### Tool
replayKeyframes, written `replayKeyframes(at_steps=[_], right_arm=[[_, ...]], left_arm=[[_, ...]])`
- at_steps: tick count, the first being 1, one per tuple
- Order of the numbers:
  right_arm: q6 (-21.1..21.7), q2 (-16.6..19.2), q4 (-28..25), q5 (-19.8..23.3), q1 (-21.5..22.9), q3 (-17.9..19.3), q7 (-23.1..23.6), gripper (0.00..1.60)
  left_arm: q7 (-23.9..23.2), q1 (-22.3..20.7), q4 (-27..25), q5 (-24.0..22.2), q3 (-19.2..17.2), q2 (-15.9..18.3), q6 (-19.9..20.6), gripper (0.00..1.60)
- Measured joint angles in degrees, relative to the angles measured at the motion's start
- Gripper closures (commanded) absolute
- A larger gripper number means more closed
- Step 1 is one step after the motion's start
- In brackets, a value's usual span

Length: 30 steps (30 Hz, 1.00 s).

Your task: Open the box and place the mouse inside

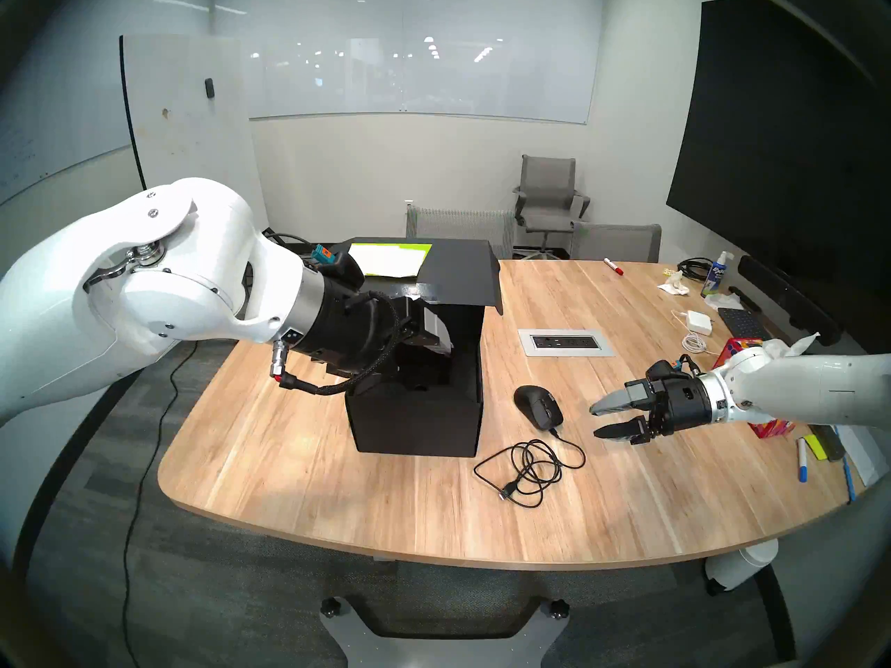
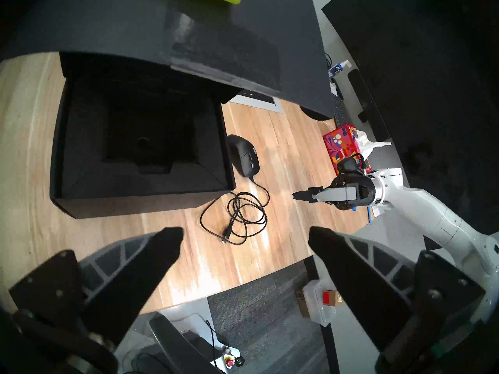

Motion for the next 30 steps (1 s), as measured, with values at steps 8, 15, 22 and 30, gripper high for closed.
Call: replayKeyframes(at_steps=[8,15,22,30], right_arm=[[0.03,0.00,0.00,-0.02,0.00,0.01,0.00,0.00],[0.05,0.01,0.00,-0.03,0.00,0.02,0.00,0.00],[0.06,0.01,0.00,-0.04,0.00,0.02,0.00,0.00],[0.07,0.02,0.00,-0.05,0.00,0.03,0.00,0.00]], left_arm=[[0.70,-0.54,2.54,0.84,-0.14,-2.28,-0.57,0.00],[0.13,-0.43,4.18,5.13,0.57,-3.69,-0.57,0.00],[-0.84,-0.21,5.76,9.00,1.19,-5.06,-1.11,0.00],[-1.38,-0.15,7.52,10.76,1.50,-6.64,-2.15,0.00]])
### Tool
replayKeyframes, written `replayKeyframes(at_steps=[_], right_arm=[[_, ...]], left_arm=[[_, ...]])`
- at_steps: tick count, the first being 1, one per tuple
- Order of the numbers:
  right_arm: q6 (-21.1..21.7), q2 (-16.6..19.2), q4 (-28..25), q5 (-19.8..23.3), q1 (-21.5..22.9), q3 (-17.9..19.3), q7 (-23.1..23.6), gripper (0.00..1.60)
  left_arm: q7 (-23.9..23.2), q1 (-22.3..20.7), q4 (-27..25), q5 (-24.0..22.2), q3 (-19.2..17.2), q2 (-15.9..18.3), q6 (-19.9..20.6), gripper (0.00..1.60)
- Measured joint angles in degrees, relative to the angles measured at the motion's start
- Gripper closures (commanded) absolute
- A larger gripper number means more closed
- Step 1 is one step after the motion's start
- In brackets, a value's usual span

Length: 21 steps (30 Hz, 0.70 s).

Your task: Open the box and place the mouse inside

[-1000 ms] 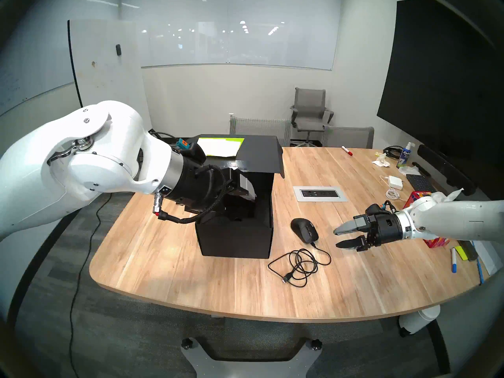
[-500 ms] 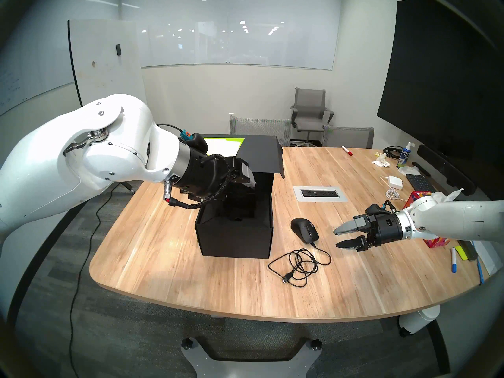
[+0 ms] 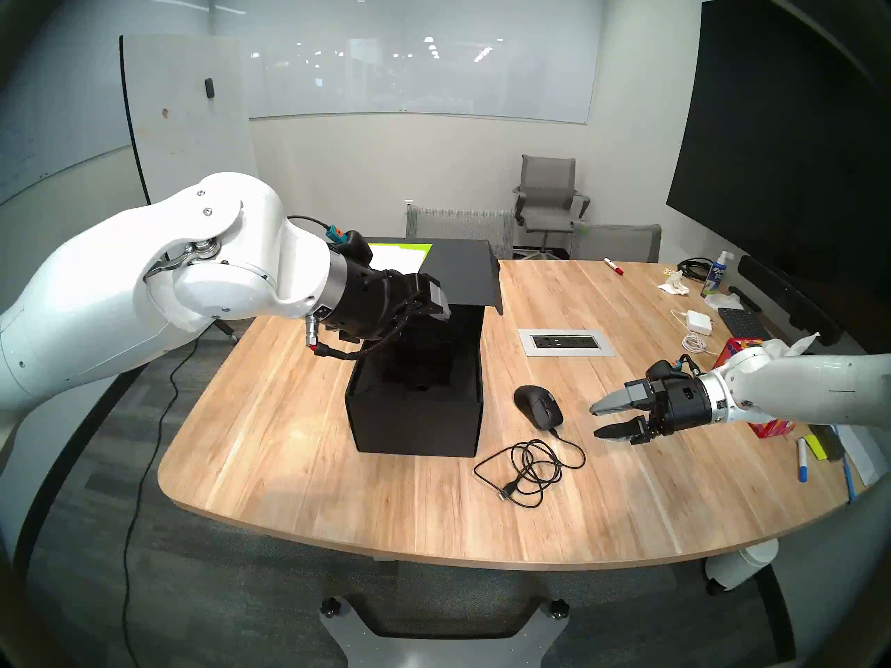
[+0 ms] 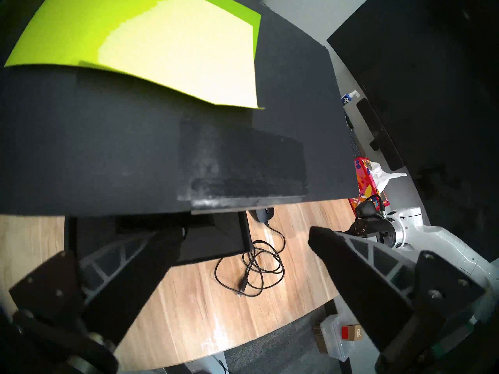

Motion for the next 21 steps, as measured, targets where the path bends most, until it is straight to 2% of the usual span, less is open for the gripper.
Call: replayKeyframes(at_steps=[8,21], right_arm=[[0.01,0.00,0.00,-0.01,0.00,0.01,0.00,0.00],[0.01,0.02,0.00,-0.01,0.00,0.03,0.00,0.00]], left_arm=[[0.04,-0.24,1.01,-0.06,-0.07,-1.11,-0.56,0.00],[3.02,-2.16,4.05,-3.83,-1.35,-4.46,-2.31,0.00]])
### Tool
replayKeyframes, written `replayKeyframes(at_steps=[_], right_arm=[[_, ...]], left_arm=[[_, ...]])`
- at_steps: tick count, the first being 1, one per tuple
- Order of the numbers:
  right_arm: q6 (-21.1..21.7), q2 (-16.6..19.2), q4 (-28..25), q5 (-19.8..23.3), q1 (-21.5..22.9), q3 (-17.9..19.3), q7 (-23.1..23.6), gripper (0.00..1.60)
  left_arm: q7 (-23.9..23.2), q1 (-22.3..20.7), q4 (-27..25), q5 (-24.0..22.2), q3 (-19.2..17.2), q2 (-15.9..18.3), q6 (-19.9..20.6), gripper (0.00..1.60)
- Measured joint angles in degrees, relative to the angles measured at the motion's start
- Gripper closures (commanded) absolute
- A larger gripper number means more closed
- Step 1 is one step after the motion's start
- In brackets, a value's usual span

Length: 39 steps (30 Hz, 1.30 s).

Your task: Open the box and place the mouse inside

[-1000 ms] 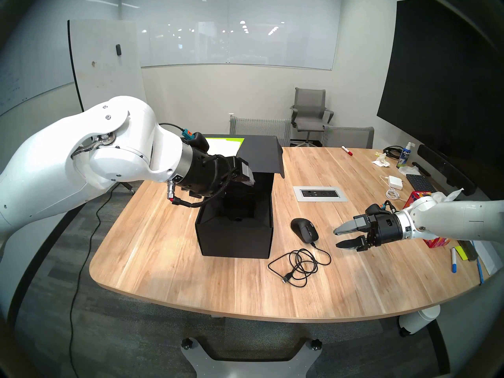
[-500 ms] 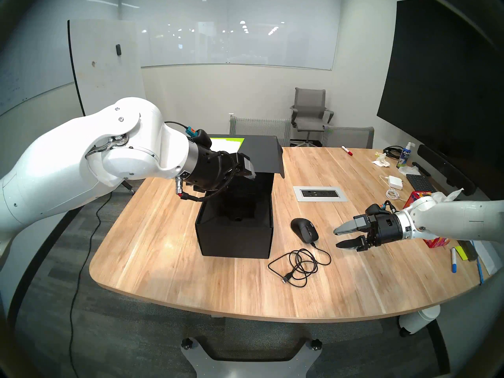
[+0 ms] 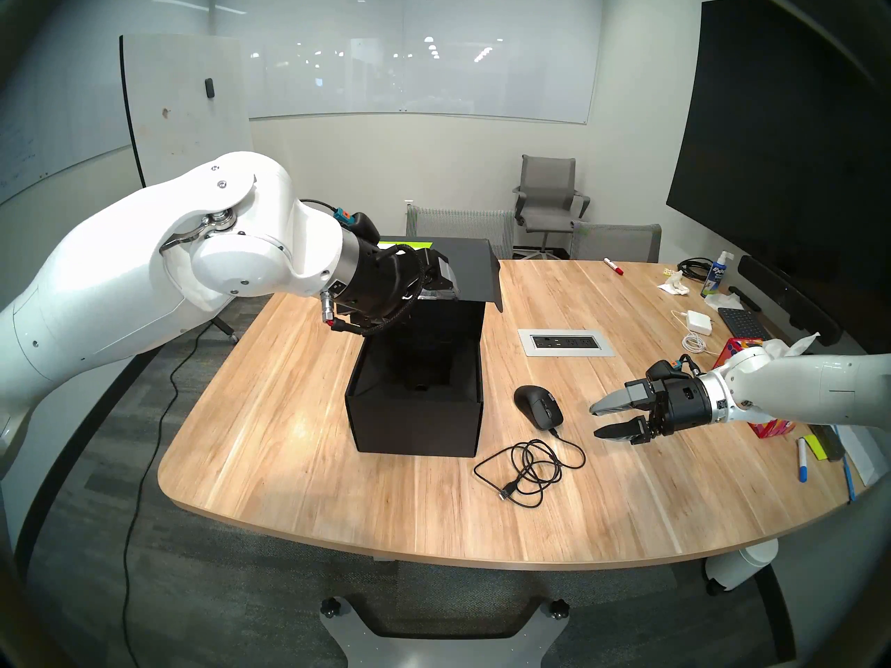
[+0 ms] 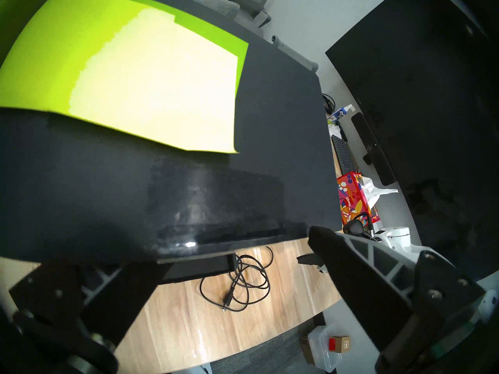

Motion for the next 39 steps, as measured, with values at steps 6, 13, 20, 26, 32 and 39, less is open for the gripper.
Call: replayKeyframes(at_steps=[6,13,20,26,32,39], right_arm=[[0.00,0.00,0.00,-0.01,0.00,0.01,0.00,0.00],[0.01,0.01,0.00,-0.01,0.00,0.01,0.00,0.00],[0.02,0.01,0.00,-0.01,0.00,0.02,0.00,0.00],[0.02,0.02,0.00,-0.02,0.00,0.03,0.00,0.00],[0.03,0.02,0.00,-0.02,0.00,0.03,0.00,0.00],[0.03,0.02,0.00,-0.03,-0.01,0.04,0.00,0.00]], left_arm=[[1.60,-0.89,3.13,-0.66,-0.20,-2.55,-1.21,0.00],[2.56,-1.41,6.44,-0.35,-0.13,-5.12,-2.16,0.00],[2.85,-1.65,8.59,-0.02,-0.08,-7.14,-2.66,0.00],[2.82,-2.06,11.13,-0.23,-0.13,-9.18,-3.22,0.00],[2.82,-2.88,14.03,-1.18,-0.63,-11.16,-3.80,0.00],[2.85,-4.26,18.59,-1.68,-1.10,-14.06,-4.47,0.00]])
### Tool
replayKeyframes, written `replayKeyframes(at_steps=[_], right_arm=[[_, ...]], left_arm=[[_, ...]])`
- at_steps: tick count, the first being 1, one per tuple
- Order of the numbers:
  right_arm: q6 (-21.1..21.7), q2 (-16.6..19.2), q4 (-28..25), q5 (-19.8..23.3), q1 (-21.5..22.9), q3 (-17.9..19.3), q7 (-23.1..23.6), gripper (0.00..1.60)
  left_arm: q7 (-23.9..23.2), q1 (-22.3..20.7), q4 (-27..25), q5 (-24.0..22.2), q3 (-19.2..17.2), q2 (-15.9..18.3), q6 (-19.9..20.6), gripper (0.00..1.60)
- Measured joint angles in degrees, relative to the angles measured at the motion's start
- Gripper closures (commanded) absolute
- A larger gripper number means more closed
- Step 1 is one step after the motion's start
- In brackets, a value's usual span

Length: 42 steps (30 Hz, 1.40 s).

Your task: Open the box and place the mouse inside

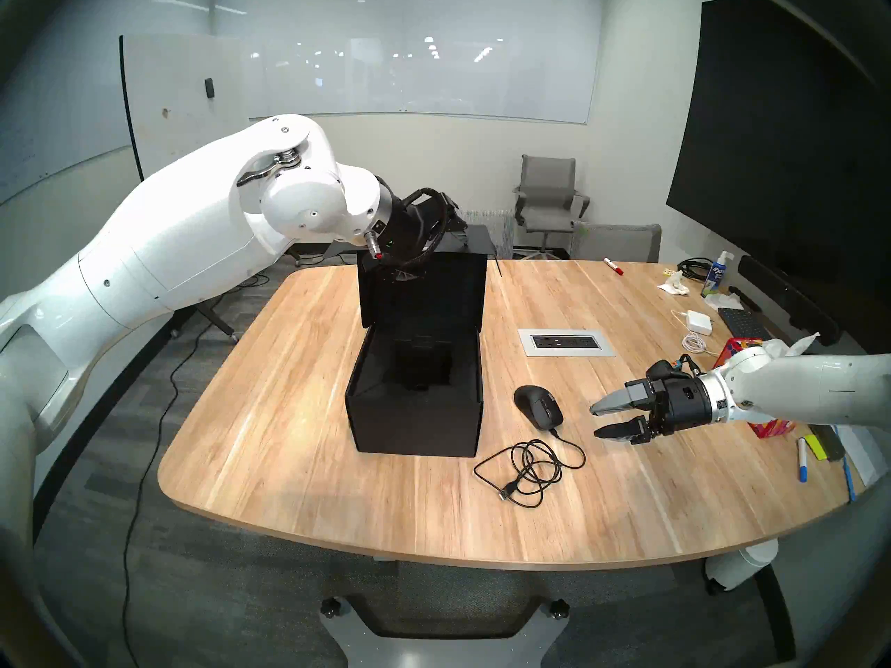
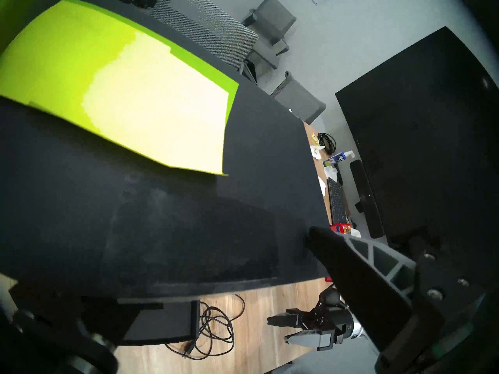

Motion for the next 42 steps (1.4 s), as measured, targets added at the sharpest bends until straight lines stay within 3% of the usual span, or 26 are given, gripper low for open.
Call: replayKeyframes(at_steps=[10,18,25,42], right_arm=[[0.01,0.00,0.00,0.00,-0.01,0.01,0.00,0.00],[0.02,0.01,0.00,-0.02,-0.01,0.03,0.00,0.00],[0.02,0.02,0.00,-0.02,-0.01,0.04,0.00,0.00],[0.02,0.03,0.00,-0.02,-0.01,0.07,0.00,0.00]], left_arm=[[0.01,-1.10,3.88,-1.22,-0.04,-2.56,0.86,0.00],[-0.71,-1.07,3.49,-2.98,-0.25,-1.17,4.55,0.00],[-0.74,-1.16,6.37,-3.70,-0.23,-1.95,4.95,0.00],[-1.06,-2.02,16.38,-1.00,0.75,-9.69,1.29,0.00]])
